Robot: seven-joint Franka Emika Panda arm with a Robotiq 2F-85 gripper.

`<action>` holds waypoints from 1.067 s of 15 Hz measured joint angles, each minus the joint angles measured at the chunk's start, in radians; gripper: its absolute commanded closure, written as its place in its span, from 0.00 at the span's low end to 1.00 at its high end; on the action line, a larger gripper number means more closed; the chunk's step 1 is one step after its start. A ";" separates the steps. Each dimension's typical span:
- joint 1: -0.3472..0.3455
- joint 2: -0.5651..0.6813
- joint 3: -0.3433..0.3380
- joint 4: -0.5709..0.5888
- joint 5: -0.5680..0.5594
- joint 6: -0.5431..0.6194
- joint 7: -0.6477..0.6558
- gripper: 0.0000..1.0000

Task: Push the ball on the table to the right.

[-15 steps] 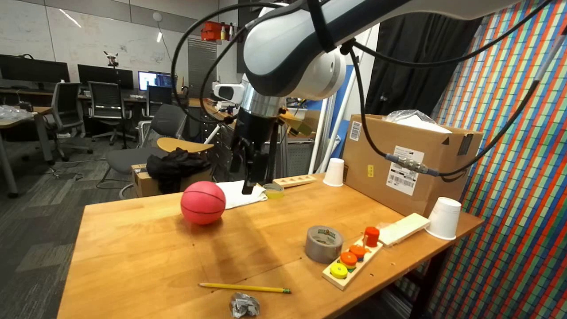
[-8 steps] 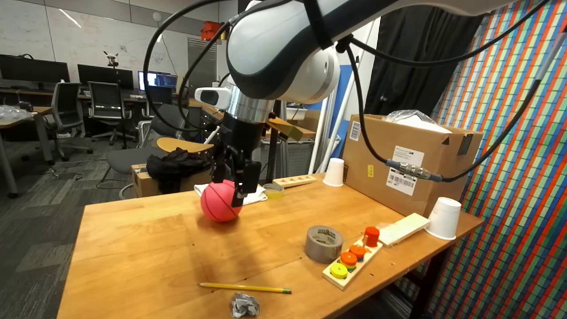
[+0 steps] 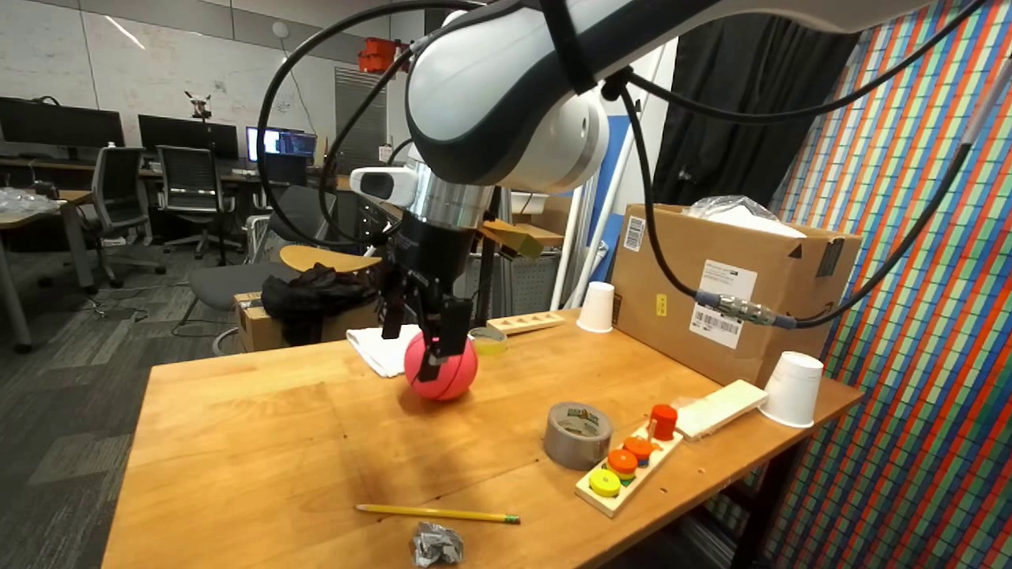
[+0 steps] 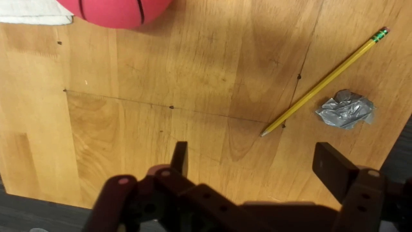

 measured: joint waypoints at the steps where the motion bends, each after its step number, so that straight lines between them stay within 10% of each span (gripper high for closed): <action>1: 0.000 0.000 0.000 0.000 0.012 -0.004 -0.003 0.00; 16: -0.042 0.222 -0.046 0.236 0.038 0.028 -0.029 0.00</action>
